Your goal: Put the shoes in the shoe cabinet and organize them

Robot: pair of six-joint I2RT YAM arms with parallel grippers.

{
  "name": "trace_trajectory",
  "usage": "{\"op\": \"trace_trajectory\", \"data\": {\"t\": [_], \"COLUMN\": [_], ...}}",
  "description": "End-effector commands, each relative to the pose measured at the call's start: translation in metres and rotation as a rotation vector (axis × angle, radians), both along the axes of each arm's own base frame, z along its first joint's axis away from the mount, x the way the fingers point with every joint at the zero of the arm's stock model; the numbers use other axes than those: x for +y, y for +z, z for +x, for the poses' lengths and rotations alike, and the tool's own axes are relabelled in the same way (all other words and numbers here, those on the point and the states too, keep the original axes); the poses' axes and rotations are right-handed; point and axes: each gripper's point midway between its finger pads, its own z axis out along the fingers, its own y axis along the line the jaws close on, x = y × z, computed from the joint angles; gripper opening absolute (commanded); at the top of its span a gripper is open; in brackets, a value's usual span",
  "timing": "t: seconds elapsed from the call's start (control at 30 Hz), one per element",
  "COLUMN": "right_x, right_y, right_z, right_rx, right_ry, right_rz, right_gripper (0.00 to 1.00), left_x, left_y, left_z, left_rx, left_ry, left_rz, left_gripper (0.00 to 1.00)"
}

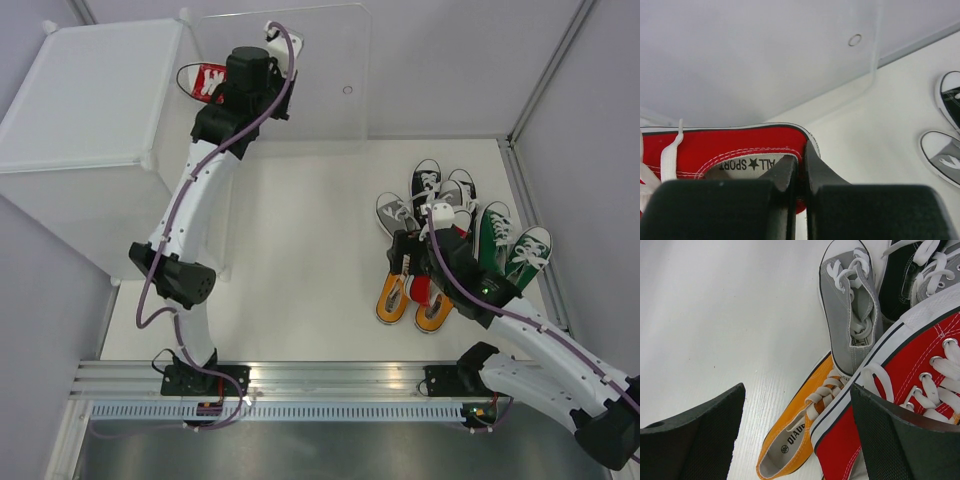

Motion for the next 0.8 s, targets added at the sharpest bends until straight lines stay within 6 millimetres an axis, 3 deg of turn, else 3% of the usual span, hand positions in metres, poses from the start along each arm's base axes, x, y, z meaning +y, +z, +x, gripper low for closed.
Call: {"op": "trace_trajectory", "data": {"t": [0.0, 0.3, 0.37, 0.77], "right_x": [0.005, 0.013, 0.014, 0.02], "right_y": [0.0, -0.014, -0.018, -0.031], "right_z": [0.003, 0.003, 0.002, 0.001], "right_rx": [-0.008, 0.032, 0.045, 0.085], "right_ry": [0.013, 0.047, 0.052, 0.087], "right_rz": [0.008, -0.004, -0.01, -0.023], "right_gripper": [0.89, 0.89, 0.89, 0.88], "left_x": [0.024, 0.068, 0.085, 0.136], "left_y": [0.03, 0.04, 0.04, 0.048], "left_z": [0.027, 0.074, 0.086, 0.113], "left_rx": [-0.137, -0.241, -0.265, -0.354], "left_ry": [-0.029, 0.031, 0.083, 0.213], "left_rz": [0.063, 0.09, 0.106, 0.188], "left_gripper": [0.02, 0.02, 0.02, 0.04]}}
